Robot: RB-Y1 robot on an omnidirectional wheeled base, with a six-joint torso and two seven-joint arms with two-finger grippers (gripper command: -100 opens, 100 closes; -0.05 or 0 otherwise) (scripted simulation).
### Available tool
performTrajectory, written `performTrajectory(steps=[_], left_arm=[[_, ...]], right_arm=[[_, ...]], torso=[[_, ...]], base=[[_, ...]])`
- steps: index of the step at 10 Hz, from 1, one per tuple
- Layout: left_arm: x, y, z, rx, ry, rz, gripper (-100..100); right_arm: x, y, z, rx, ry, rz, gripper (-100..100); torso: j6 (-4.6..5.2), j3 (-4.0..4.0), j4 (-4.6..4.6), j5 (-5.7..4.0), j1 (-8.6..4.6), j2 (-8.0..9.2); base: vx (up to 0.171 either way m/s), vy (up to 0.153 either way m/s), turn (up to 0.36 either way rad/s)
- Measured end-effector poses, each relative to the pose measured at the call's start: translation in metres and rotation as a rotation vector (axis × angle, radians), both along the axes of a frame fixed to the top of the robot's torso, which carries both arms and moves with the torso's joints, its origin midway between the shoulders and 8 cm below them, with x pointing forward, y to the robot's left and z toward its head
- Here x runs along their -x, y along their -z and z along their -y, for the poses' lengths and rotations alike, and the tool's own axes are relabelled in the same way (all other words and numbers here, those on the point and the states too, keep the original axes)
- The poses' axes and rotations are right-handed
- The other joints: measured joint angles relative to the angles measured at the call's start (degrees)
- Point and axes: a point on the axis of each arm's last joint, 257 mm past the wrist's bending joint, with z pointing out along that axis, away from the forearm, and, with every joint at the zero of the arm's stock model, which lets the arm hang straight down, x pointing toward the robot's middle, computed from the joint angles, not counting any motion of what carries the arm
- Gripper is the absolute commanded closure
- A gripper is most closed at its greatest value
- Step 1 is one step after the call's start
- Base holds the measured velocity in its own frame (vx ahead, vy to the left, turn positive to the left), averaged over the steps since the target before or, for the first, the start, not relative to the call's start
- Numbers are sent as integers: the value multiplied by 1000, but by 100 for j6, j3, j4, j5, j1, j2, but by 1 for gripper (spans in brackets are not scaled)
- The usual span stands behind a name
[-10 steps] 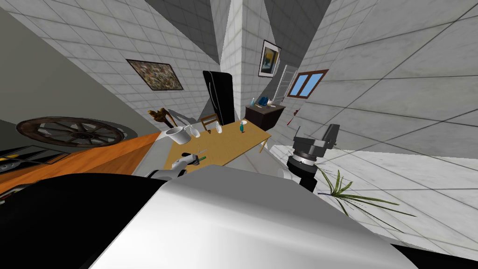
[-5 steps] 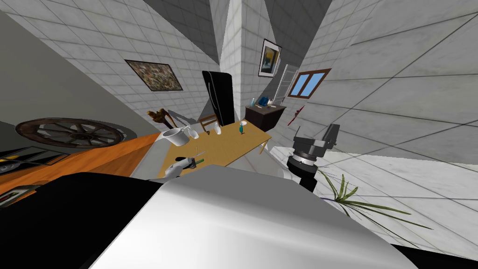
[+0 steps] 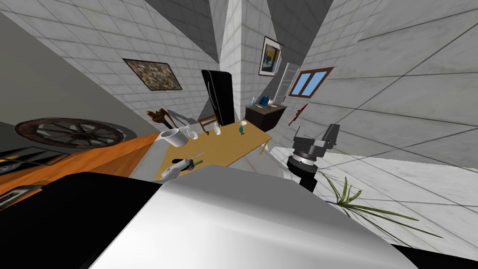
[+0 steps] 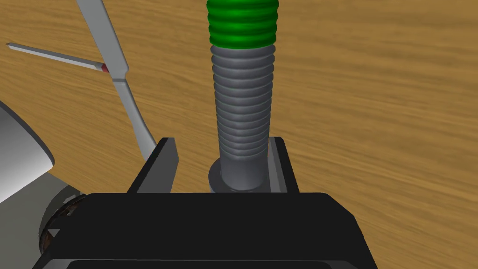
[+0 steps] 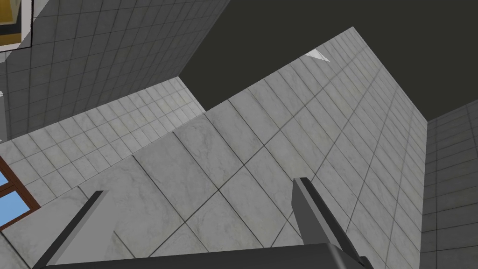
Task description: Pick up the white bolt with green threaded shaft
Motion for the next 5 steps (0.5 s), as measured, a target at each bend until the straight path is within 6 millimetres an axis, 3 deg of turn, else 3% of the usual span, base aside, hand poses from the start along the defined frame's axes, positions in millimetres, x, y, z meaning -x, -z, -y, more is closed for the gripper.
performTrajectory(steps=[3,4,5], left_arm=[[-1,-1,-1,-1,0,1,100],[-1,-1,-1,-1,1,2,0],[-1,-1,-1,-1,1,2,100]], right_arm=[[0,0,0,0,0,0,0],[0,0,0,0,0,0,0],[0,0,0,0,0,0,0]], torso=[[-2,3,-1,2,0,6],[-2,3,-1,2,-1,6],[-3,3,-1,2,-1,7]], base=[[0,0,0],[0,0,0],[-46,-2,-6]])
